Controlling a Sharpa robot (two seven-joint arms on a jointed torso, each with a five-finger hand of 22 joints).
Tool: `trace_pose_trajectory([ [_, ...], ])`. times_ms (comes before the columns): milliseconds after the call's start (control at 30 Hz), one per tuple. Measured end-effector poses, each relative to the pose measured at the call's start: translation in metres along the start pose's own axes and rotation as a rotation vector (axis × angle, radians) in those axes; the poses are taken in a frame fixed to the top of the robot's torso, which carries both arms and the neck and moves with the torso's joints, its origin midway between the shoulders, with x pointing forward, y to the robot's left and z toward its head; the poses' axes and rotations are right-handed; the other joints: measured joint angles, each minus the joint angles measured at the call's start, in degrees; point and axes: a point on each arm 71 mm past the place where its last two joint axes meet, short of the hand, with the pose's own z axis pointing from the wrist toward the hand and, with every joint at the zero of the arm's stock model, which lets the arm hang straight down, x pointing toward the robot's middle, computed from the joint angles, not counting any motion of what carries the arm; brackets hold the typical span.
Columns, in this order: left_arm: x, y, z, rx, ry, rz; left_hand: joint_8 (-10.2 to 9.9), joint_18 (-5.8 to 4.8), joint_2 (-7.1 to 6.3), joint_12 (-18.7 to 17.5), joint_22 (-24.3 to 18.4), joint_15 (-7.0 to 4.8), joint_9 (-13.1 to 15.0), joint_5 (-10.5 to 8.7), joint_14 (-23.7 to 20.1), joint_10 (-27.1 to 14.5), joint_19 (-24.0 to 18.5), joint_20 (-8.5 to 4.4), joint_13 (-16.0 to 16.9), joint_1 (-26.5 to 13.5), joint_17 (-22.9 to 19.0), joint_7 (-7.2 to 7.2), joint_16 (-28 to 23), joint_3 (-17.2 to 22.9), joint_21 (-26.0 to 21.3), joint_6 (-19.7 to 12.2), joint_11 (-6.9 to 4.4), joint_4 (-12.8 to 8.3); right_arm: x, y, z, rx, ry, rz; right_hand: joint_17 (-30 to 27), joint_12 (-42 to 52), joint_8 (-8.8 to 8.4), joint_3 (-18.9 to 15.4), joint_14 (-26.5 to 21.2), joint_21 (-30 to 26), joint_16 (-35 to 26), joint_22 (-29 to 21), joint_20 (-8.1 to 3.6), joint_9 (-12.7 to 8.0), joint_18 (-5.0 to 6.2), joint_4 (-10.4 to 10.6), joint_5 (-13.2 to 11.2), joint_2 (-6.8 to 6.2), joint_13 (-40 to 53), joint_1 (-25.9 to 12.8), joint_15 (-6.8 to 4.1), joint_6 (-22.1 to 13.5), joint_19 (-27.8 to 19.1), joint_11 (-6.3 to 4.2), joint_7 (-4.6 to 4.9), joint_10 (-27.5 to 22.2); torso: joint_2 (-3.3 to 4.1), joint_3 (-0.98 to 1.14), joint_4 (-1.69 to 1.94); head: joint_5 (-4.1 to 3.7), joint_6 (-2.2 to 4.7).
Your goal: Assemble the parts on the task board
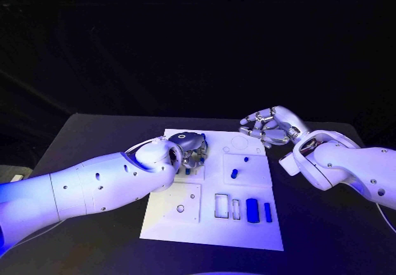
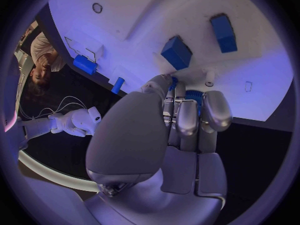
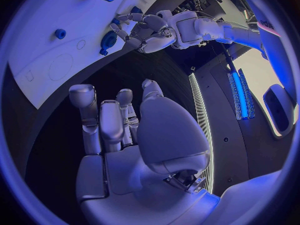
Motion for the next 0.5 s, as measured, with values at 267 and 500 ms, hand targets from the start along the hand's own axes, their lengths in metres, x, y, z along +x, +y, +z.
trace_pose_trajectory([
  [267, -0.0011, 0.0009, 0.0016, -0.003, 0.008, 0.003, -0.53, 0.00, 0.66, -1.85, 0.97, -0.40, -0.22, -1.13, 0.40, 2.72, 0.41, -0.41, -0.82, 1.30, 0.38, 0.22, 0.65, 1.61, 0.96, 1.62, -0.44, -1.11, 0.0002, 0.0003, -0.0001, -0.001, 0.001, 0.001, 0.09, 0.00, 0.00, 0.00, 0.00, 0.00, 0.00, 0.00, 0.00, 0.00, 0.00, 0.00, 0.00, 0.00, 0.08, 0.00, 0.00, 0.00, 0.00, 0.00, 0.00, 0.00, 0.00, 0.01, -0.01, -0.03, -0.19],
  [500, -0.0015, 0.0010, 0.0023, -0.003, 0.011, 0.004, -1.35, 0.00, 0.75, -4.04, 1.47, -0.40, -0.58, -1.76, 0.40, 4.19, 0.41, -0.41, -1.54, 1.96, -0.08, 0.54, 0.89, 3.45, 1.62, 2.35, -0.24, -2.35, 0.0002, 0.0003, -0.0001, -0.001, 0.001, 0.001, 0.09, 0.00, 0.00, 0.00, 0.00, 0.00, 0.00, 0.00, 0.00, -0.01, 0.00, 0.00, 0.00, 0.01, 0.08, 0.01, 0.00, 0.00, 0.00, 0.00, 0.00, 0.00, -0.03, -0.01, 0.00, 0.00, -0.21],
])
